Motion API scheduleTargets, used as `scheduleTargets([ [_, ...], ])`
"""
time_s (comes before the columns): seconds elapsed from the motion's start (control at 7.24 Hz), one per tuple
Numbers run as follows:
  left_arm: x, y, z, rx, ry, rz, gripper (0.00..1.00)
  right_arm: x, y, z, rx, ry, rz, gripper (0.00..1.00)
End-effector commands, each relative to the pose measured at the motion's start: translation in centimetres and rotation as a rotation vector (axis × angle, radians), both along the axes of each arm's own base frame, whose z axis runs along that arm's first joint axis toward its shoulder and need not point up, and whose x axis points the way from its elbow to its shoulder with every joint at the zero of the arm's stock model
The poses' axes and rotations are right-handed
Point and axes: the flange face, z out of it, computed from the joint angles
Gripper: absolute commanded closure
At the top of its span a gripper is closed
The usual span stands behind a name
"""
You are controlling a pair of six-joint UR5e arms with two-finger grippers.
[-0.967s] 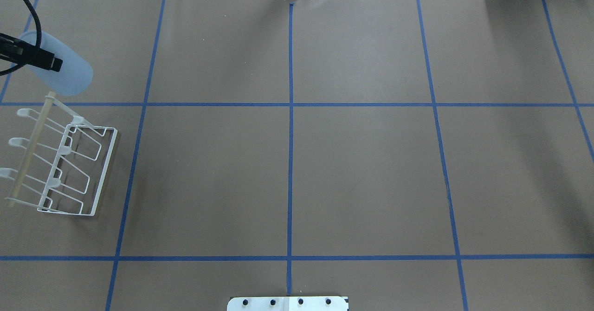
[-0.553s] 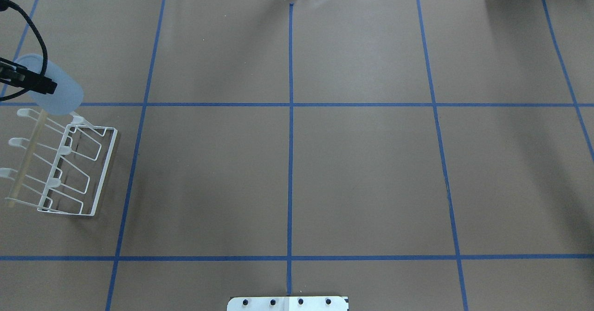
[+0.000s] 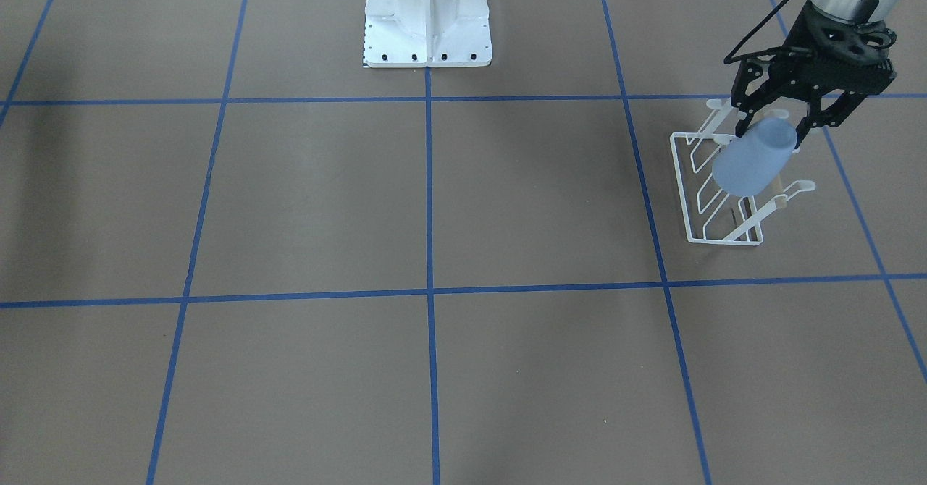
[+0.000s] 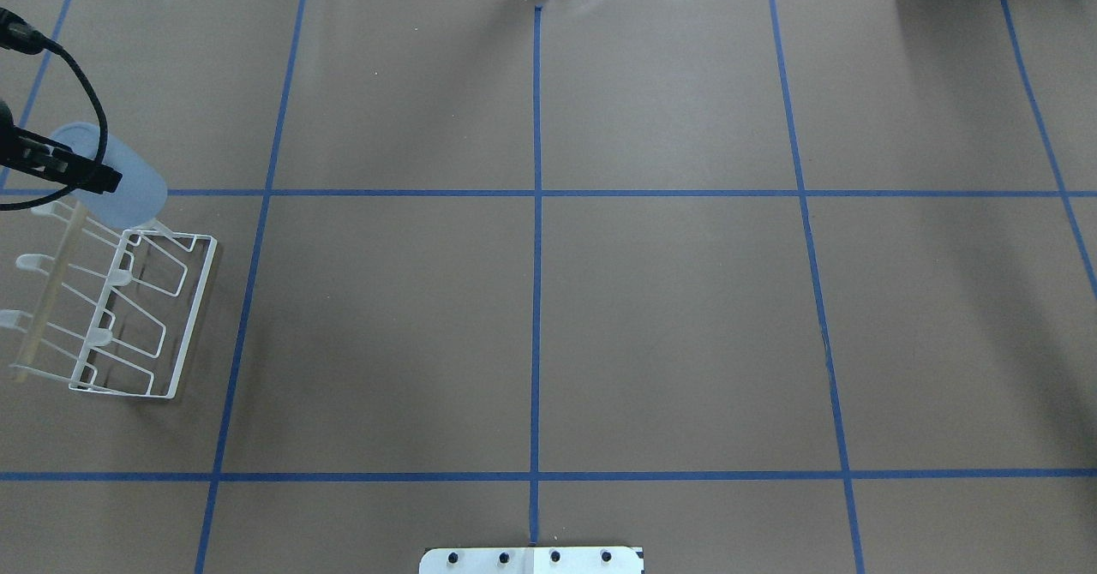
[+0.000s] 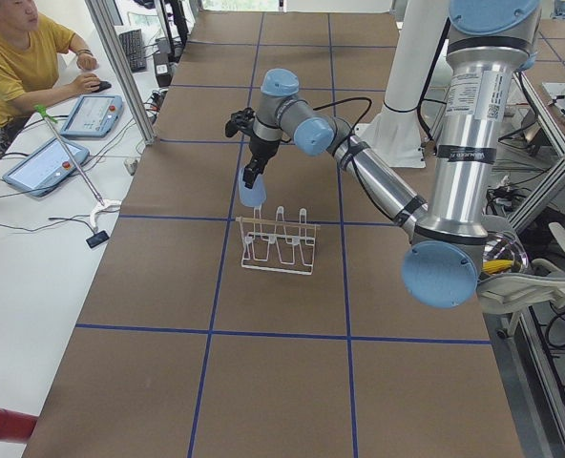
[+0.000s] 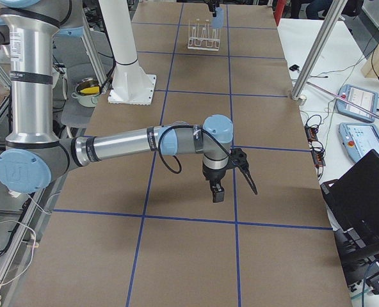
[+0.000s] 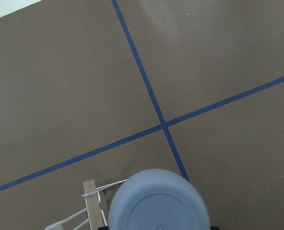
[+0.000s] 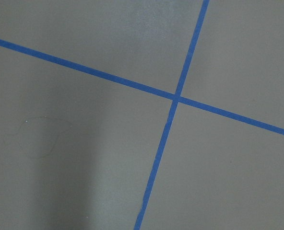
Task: Hang cup on cup holder
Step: 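Move the cup above the rack pegs with the left gripper, then lower the cup onto a rack peg with the left gripper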
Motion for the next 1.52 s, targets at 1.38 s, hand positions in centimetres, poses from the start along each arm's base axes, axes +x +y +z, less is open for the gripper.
scheduleTargets([
  [1.38,4.9,-1.5,6.6,-0.009,-0.004,0.063,1.00,0.0,0.1,0.1,-0.005,0.002,0.003,0.00],
])
